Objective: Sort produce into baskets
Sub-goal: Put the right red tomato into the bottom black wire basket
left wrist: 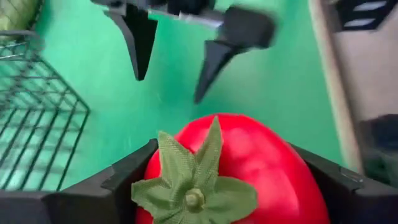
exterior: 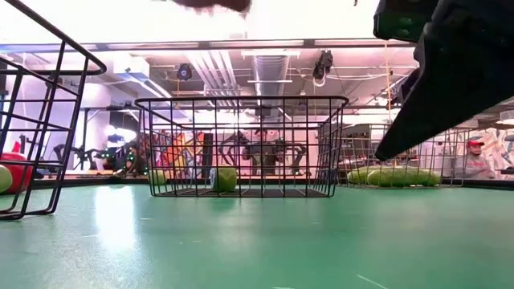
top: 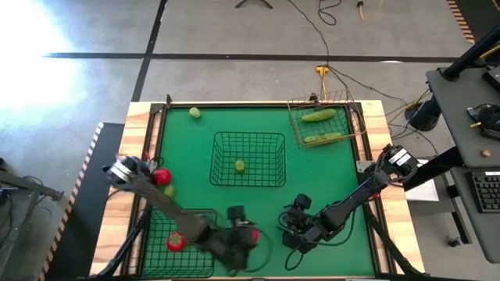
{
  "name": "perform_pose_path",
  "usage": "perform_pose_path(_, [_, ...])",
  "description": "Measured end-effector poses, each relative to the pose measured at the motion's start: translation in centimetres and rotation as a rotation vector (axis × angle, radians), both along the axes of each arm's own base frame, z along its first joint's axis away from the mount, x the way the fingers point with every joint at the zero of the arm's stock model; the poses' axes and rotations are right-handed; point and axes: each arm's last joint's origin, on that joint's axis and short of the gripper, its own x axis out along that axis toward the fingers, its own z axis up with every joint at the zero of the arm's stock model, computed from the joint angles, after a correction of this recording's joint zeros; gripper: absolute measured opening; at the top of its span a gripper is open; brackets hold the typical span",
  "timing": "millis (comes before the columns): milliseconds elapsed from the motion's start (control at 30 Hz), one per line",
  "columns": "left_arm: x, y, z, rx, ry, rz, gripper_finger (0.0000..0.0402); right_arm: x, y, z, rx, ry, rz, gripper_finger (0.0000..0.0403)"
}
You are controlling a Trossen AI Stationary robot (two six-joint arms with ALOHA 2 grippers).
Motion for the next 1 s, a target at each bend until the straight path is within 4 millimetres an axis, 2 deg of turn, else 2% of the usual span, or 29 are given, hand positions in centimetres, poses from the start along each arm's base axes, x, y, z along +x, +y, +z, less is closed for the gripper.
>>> perform_pose_path(100, [-3.7, 0.1, 3.1, -0.075, 0.062, 0.044, 0.0279, 0.0, 0.0, 0.0, -0.007, 0.012, 0.001, 0.0376])
perform_pose_path(200, [-7.9, 0.3, 4.7, -0.132, 0.181, 0.132, 0.028, 0.0, 0.0, 0.1, -0.008, 0.012, 0.002, 0.0376])
perform_pose_path(333, [-13.2, 0.3, 5.8, -0.229, 0.367, 0.317, 0.028, 0.0, -0.1, 0.0, -0.012, 0.01, 0.001, 0.0377])
perform_pose_path(467, [-16.5, -0.1, 5.5, -0.222, 0.42, 0.491, 0.028, -0.1, -0.1, 0.0, -0.025, 0.009, 0.005, 0.0377])
perform_pose_path(567, [-17.4, -0.3, 4.7, -0.238, 0.466, 0.58, 0.0281, -0.1, -0.1, 0.0, -0.025, 0.008, 0.005, 0.0377])
perform_pose_path(667, [-17.3, -0.5, 3.3, -0.271, 0.467, 0.608, 0.0281, -0.1, -0.1, 0.0, -0.025, 0.008, 0.005, 0.0377])
perform_pose_path(867, [-15.4, 1.0, -0.2, -0.347, 0.496, 0.726, 0.0281, -0.1, -0.1, 0.0, -0.02, 0.012, 0.008, 0.0377])
perform_pose_path(1000, [-14.0, 1.5, -2.7, -0.487, 0.534, 0.751, 0.0281, -0.1, -0.1, 0.0, -0.018, 0.014, 0.01, 0.0377])
